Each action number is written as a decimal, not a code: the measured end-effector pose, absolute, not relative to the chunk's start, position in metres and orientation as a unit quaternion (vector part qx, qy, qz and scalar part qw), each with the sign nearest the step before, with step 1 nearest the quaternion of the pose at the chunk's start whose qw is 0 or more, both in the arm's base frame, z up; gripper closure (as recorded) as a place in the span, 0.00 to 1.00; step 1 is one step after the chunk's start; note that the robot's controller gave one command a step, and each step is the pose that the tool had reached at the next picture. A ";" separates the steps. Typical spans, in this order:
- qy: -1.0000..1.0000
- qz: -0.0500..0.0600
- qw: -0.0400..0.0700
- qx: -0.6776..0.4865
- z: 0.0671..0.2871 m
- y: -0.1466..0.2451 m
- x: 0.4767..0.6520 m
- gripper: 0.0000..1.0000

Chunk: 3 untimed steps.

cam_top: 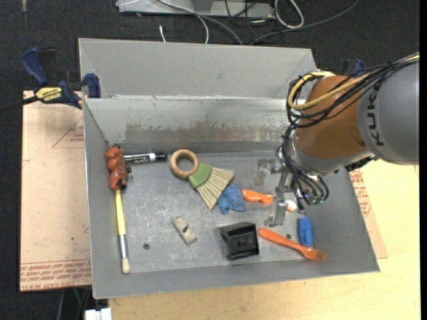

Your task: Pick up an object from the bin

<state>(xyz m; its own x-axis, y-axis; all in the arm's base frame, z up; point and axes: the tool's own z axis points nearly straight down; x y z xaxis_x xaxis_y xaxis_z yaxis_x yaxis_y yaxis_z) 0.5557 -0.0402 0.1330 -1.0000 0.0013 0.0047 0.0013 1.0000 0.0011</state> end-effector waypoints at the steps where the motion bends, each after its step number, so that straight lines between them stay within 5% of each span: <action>1: -1.000 0.000 0.000 0.000 0.135 -0.040 0.557 0.00; 2: -0.999 -0.001 0.001 -0.044 0.069 -0.071 0.507 0.00; 3: -0.999 -0.001 -0.007 0.032 0.070 -0.065 0.501 0.00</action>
Offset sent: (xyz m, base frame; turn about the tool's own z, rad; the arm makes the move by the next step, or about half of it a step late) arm -0.0483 -0.0307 -0.0630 0.0876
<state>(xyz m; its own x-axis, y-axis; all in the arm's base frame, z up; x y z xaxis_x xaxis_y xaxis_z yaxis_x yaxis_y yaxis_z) 0.5008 -0.0655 0.0698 -0.9979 -0.0640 -0.0136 -0.0641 0.9979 0.0020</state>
